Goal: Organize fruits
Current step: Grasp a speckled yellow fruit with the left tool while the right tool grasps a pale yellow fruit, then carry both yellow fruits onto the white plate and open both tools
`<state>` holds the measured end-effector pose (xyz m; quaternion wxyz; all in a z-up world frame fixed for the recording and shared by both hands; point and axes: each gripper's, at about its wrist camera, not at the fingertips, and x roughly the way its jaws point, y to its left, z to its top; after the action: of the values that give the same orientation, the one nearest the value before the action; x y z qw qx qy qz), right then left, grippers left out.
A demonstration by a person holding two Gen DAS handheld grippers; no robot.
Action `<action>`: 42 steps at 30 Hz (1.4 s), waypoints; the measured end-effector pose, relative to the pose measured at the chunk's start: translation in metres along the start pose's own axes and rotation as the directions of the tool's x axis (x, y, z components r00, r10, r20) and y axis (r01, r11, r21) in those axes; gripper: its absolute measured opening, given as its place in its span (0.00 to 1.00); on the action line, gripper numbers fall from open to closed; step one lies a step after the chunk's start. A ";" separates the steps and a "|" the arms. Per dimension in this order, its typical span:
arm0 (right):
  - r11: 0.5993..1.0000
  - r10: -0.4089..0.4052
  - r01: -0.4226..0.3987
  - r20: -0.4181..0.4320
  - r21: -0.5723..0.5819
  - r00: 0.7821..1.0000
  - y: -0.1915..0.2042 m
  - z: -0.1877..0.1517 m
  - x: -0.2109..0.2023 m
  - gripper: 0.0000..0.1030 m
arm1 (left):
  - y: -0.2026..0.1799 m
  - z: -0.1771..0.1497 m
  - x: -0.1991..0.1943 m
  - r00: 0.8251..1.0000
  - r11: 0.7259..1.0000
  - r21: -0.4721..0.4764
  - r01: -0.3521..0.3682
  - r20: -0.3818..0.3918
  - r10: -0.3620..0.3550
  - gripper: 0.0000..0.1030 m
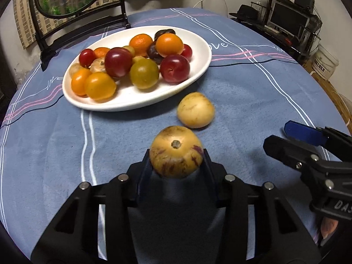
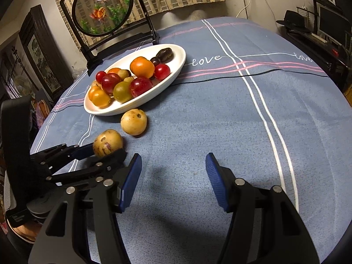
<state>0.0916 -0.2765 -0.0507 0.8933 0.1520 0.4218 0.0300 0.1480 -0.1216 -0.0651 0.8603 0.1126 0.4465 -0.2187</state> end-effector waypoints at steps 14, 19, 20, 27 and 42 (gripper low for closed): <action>0.984 -0.041 0.032 -0.048 -0.173 0.998 0.059 0.026 0.038 0.60 | 0.059 -0.023 -0.047 0.997 0.995 -0.096 -0.011 0.076 0.018 0.43; 0.978 -0.078 0.058 -0.093 -0.201 0.993 0.069 0.037 0.064 0.60 | 0.071 -0.028 -0.049 0.998 0.992 -0.126 -0.002 0.069 0.011 0.43; 0.978 -0.078 0.057 -0.099 -0.199 0.992 0.070 0.039 0.068 0.60 | 0.073 -0.028 -0.048 0.998 0.992 -0.127 0.001 0.070 0.008 0.43; 0.962 -0.156 0.131 -0.091 -0.239 0.983 0.077 0.043 0.084 0.38 | 0.075 -0.029 -0.045 0.998 0.991 -0.130 0.014 0.064 -0.005 0.43; 0.982 -0.037 0.030 -0.038 -0.185 0.999 0.062 0.037 0.032 0.37 | 0.069 -0.016 -0.050 0.998 0.995 -0.098 0.013 0.069 -0.006 0.43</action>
<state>0.1446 -0.2208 -0.0341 0.8951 0.0609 0.4379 0.0570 0.1439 -0.0410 -0.0335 0.8785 0.0605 0.4276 -0.2043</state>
